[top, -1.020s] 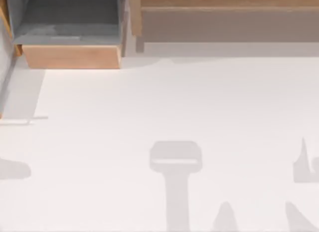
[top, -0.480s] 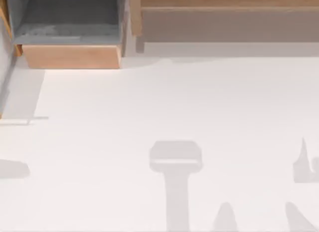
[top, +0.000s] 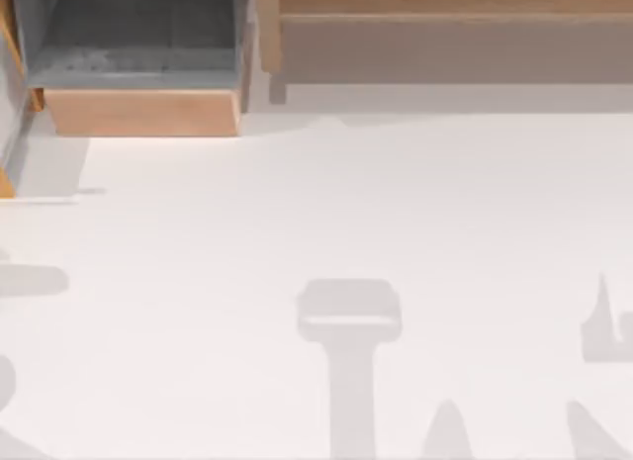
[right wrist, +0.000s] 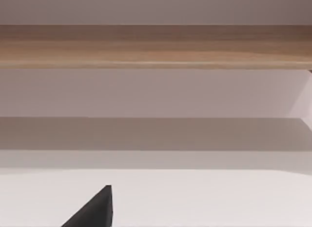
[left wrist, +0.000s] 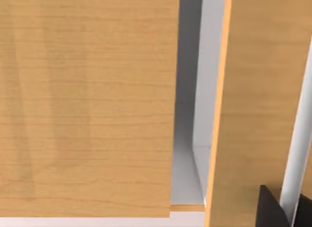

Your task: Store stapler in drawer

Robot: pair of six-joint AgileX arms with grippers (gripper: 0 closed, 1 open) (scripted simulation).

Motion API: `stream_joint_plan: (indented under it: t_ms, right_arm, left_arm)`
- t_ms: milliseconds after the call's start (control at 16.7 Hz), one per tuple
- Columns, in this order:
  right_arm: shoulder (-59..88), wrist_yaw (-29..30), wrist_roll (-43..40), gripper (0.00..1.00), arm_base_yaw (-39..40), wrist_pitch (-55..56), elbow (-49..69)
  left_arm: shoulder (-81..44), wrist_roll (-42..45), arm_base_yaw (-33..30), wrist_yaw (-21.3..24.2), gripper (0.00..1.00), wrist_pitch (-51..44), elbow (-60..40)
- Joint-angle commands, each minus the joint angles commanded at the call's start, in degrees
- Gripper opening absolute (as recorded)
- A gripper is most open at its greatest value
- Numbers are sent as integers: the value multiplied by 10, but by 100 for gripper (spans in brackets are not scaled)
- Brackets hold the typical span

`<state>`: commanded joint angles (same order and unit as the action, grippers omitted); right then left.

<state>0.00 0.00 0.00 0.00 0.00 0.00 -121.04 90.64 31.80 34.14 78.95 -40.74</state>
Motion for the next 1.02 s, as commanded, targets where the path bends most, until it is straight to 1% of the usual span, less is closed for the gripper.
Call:
stream_joint_plan:
  t_ms: [120, 420, 780, 1020]
  right_arm:
    - [0, 0, 0, 100, 0, 0, 0]
    - [0, 0, 0, 100, 0, 0, 0]
    - [0, 0, 0, 100, 0, 0, 0]
    - [0, 0, 0, 100, 0, 0, 0]
  left_arm:
    - [-6, -1, -9, -8, 0, -9, -13]
    - [-14, -2, -10, -11, 0, -17, -20]
    - [-63, -3, -50, -52, 0, -77, -138]
    - [-69, -4, -57, -58, 0, -88, -152]
